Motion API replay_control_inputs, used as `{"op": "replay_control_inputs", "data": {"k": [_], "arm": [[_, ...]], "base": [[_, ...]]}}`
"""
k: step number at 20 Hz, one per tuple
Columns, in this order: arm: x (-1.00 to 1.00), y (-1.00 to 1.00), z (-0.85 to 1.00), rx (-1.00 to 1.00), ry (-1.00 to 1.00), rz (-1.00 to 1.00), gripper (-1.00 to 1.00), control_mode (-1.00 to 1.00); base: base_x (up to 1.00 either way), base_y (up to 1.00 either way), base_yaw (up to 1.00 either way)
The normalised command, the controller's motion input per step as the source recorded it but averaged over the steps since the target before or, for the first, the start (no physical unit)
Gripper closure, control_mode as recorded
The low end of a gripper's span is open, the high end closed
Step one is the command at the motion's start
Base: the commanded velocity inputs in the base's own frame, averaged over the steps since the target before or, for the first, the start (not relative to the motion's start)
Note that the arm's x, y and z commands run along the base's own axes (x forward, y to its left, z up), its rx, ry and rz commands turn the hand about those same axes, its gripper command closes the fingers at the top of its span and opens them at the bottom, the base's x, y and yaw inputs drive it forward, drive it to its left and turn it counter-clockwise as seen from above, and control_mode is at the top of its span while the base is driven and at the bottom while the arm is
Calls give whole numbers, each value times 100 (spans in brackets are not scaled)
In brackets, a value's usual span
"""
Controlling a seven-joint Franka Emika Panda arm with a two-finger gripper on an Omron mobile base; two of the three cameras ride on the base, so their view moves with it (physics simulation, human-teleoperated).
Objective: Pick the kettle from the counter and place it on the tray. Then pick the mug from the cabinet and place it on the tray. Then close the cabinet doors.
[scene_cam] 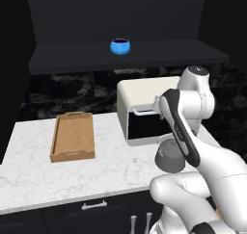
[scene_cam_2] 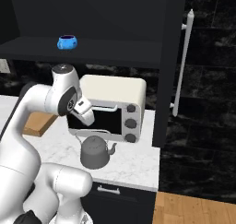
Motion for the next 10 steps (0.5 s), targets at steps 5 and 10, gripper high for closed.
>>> {"op": "replay_control_inputs", "data": {"k": [5,10], "arm": [[1,-11,-13,12,0,-19,-100,-100],[0,-18,-8,10,2,-14,-100,-100]], "base": [[0,0,0],[0,0,0]]}}
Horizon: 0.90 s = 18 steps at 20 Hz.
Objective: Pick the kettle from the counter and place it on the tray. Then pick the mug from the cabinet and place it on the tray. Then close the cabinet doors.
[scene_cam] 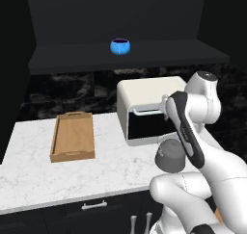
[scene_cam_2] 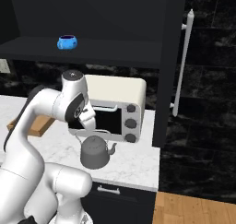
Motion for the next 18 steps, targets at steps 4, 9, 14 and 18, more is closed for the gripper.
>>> {"op": "replay_control_inputs", "data": {"k": [4,9,14,18], "arm": [[0,-18,-16,6,5,-10,-100,-100],[8,-14,-20,4,9,-9,-100,-100],[21,-13,-21,5,9,-3,-100,-100],[26,-12,-25,4,11,-1,-100,-100]], "base": [[0,0,0],[0,0,0],[0,0,0],[0,0,0]]}}
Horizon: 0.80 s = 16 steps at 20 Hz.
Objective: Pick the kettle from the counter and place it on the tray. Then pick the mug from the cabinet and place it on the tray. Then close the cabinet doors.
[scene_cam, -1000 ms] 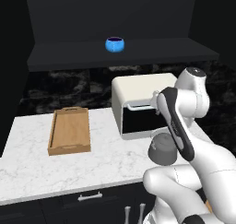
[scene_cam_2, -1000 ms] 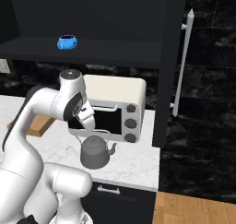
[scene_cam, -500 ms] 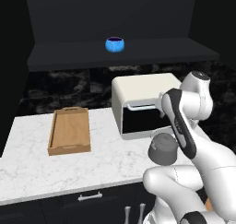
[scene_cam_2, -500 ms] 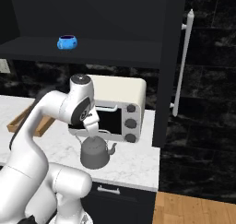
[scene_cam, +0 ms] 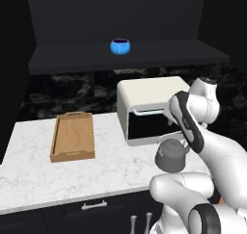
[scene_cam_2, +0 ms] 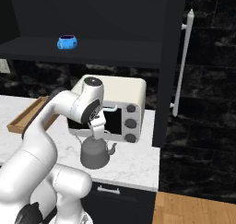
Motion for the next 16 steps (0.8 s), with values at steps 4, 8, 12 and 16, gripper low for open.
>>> {"op": "replay_control_inputs", "data": {"k": [4,8,12,16], "arm": [[28,-6,-28,1,11,-1,-100,-100],[22,-4,-28,0,10,-1,-100,-100],[15,0,-22,2,9,-1,-100,-100],[5,0,-22,2,8,-1,-100,-100]], "base": [[0,0,0],[0,0,0],[0,0,0],[0,0,0]]}}
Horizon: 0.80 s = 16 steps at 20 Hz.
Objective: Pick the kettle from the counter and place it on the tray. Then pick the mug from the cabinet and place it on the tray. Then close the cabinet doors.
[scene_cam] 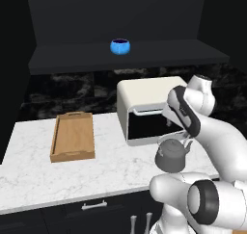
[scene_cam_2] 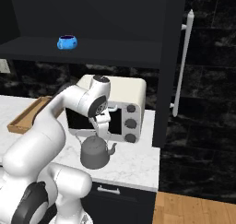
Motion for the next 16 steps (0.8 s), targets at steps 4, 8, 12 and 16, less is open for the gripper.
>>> {"op": "replay_control_inputs", "data": {"k": [4,8,12,16], "arm": [[-21,-1,-32,2,0,0,-100,-100],[-21,0,-34,0,0,-1,-100,-100],[-3,0,-20,2,1,-3,-100,-100],[22,0,-7,5,7,-2,-100,-100]], "base": [[0,0,0],[0,0,0],[0,0,0],[0,0,0]]}}
